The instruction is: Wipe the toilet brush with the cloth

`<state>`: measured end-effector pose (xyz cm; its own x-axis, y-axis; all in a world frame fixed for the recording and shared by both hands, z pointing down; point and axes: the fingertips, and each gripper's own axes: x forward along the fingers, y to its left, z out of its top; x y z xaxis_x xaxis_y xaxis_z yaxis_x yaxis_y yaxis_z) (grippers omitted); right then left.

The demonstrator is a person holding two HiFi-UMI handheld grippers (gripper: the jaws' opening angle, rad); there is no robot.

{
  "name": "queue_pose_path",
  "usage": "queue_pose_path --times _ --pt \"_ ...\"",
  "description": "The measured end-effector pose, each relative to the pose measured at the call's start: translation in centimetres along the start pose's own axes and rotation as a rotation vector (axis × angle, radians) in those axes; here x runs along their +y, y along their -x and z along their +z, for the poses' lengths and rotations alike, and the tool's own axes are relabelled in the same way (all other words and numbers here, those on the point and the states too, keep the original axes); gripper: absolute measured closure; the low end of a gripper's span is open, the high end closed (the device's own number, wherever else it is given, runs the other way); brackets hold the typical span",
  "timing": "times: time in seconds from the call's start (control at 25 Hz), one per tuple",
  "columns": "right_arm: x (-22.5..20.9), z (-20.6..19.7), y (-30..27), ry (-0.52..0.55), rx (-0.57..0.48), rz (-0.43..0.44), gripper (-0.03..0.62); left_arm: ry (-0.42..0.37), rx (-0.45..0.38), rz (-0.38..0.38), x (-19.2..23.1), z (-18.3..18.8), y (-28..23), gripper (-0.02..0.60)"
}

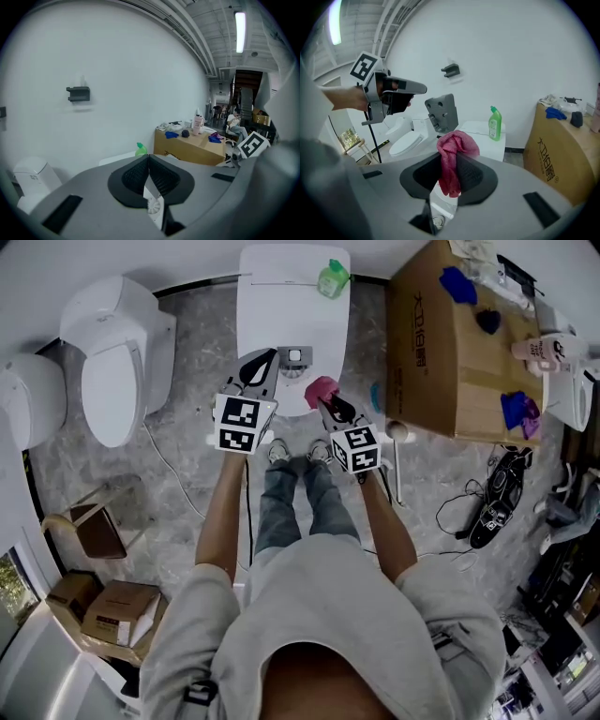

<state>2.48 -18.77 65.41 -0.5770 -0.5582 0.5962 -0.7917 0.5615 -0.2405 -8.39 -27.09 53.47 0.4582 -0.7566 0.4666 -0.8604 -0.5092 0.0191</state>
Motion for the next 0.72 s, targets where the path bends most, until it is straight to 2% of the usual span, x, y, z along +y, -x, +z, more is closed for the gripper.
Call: queue_pose_path --times 0.36,0.72 --pt "-2.1 8.2 6.4 0.055 -0.175 -0.096 0.494 0.074 -0.058 0.06 -0.3 1.6 4.2 0.563" --pt "-4.9 18.2 12.3 0.111 -0.363 -0.19 0.494 0.058 -0.172 0.088 0.5 7.8 5.9 0.563"
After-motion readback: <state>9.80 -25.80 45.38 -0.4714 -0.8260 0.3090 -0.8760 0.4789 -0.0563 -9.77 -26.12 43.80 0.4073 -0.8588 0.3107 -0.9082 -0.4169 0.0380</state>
